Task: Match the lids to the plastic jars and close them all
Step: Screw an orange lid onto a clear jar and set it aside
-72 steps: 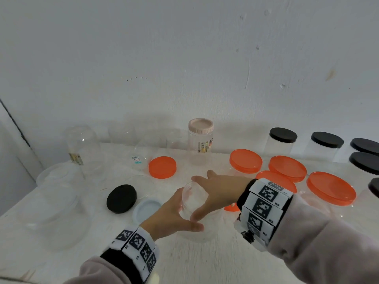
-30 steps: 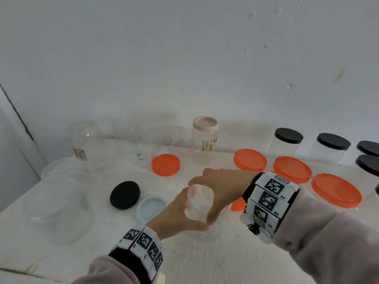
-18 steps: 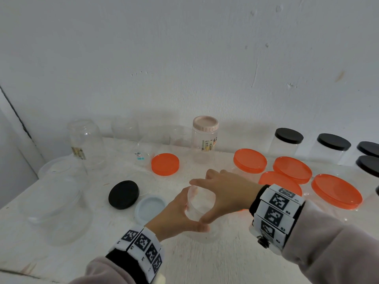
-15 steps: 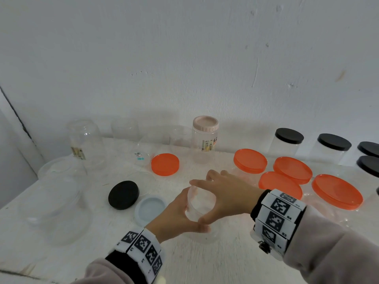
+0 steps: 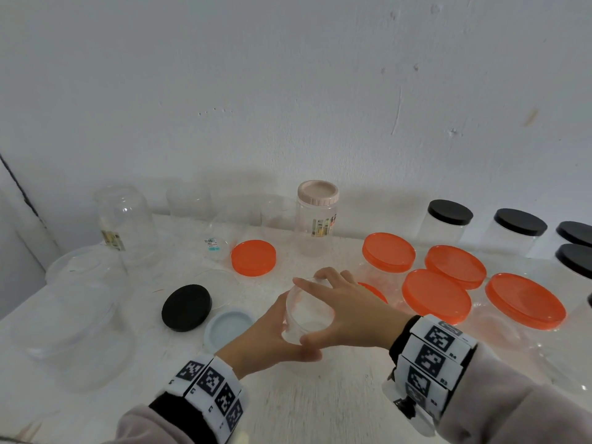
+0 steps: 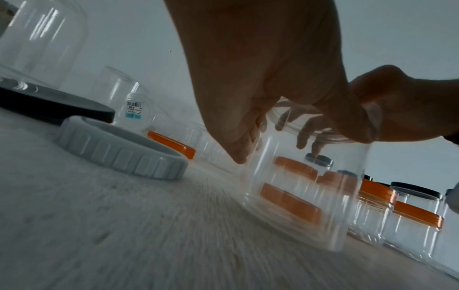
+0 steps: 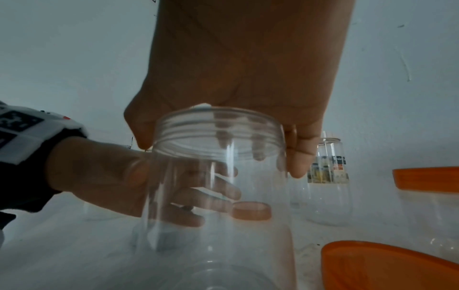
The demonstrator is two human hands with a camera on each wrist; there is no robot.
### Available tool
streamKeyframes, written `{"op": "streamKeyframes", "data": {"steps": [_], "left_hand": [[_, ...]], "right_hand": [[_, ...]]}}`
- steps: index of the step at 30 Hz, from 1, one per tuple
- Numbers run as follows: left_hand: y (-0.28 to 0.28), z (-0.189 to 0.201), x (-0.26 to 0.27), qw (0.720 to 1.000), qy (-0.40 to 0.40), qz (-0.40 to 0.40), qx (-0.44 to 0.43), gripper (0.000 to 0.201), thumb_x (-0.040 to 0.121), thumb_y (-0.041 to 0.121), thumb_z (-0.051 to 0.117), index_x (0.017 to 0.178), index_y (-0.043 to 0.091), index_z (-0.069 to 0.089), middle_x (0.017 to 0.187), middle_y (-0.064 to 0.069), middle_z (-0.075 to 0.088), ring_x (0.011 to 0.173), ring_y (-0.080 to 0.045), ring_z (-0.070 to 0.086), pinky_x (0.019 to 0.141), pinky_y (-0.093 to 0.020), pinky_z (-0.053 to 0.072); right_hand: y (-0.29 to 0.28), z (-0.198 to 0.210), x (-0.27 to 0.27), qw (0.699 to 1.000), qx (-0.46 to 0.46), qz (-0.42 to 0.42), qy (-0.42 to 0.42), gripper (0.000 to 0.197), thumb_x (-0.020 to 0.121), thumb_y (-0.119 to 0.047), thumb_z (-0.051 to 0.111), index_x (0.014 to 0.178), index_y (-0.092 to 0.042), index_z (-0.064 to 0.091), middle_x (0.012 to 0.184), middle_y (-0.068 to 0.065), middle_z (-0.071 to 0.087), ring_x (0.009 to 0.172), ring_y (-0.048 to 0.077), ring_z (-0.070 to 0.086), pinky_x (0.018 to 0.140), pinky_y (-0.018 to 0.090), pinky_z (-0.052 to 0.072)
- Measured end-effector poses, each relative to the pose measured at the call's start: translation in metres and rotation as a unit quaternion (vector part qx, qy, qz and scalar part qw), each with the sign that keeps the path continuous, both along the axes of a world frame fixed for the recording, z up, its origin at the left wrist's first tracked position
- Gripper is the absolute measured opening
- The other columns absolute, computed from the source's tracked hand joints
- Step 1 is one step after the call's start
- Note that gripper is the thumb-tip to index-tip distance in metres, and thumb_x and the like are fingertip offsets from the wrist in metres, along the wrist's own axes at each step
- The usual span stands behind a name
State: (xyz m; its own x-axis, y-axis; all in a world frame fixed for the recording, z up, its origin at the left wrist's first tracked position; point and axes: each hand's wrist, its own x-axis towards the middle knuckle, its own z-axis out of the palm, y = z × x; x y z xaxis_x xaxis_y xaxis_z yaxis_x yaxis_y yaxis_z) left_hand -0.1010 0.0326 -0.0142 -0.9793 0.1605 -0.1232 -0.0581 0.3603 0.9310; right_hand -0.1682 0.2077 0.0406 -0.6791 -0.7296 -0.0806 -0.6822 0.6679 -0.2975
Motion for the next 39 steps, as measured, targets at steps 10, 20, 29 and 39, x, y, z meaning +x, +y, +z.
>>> {"op": "streamKeyframes", "data": {"steps": [10,20,29,39], "left_hand": [[-0.045,0.021,-0.045,0.993,-0.002,0.072,-0.089,0.08,0.085,0.031,0.071,0.148,0.031,0.022,0.154,0.007,0.029,0.139,-0.019,0.033,0.113,-0.035,0.031],[-0.072,0.053,-0.156,0.961,0.065,0.189,-0.191,0.062,0.089,0.026,0.066,0.142,0.014,0.037,0.143,-0.004,0.045,0.132,-0.018,0.043,0.106,-0.031,0.034],[-0.068,0.066,-0.243,0.931,-0.003,0.166,-0.325,0.08,0.088,0.037,0.066,0.148,0.007,0.024,0.147,-0.016,0.032,0.132,-0.031,0.039,0.107,-0.037,0.037],[-0.068,0.058,-0.271,0.899,-0.046,0.154,-0.407,0.099,0.078,0.052,0.072,0.149,0.013,0.016,0.141,-0.017,0.033,0.129,-0.033,0.039,0.105,-0.043,0.038]], "right_hand": [[-0.026,0.0,-0.05,0.989,-0.058,-0.135,-0.019,0.092,0.073,-0.065,0.064,0.15,-0.038,0.021,0.144,0.0,0.025,0.128,0.023,0.022,0.104,0.037,0.031],[-0.043,-0.008,-0.084,0.98,-0.087,-0.18,-0.018,0.09,0.075,-0.071,0.06,0.149,-0.036,0.023,0.148,-0.001,0.02,0.131,0.024,0.021,0.105,0.038,0.03],[-0.042,-0.016,-0.088,0.978,-0.11,-0.173,-0.046,0.095,0.072,-0.076,0.056,0.15,-0.041,0.014,0.151,-0.014,0.007,0.136,0.016,0.009,0.11,0.036,0.028],[-0.042,-0.014,-0.09,0.981,-0.081,-0.166,-0.053,0.096,0.071,-0.08,0.053,0.149,-0.043,0.01,0.151,-0.015,0.005,0.137,0.019,0.01,0.112,0.043,0.03]]}}
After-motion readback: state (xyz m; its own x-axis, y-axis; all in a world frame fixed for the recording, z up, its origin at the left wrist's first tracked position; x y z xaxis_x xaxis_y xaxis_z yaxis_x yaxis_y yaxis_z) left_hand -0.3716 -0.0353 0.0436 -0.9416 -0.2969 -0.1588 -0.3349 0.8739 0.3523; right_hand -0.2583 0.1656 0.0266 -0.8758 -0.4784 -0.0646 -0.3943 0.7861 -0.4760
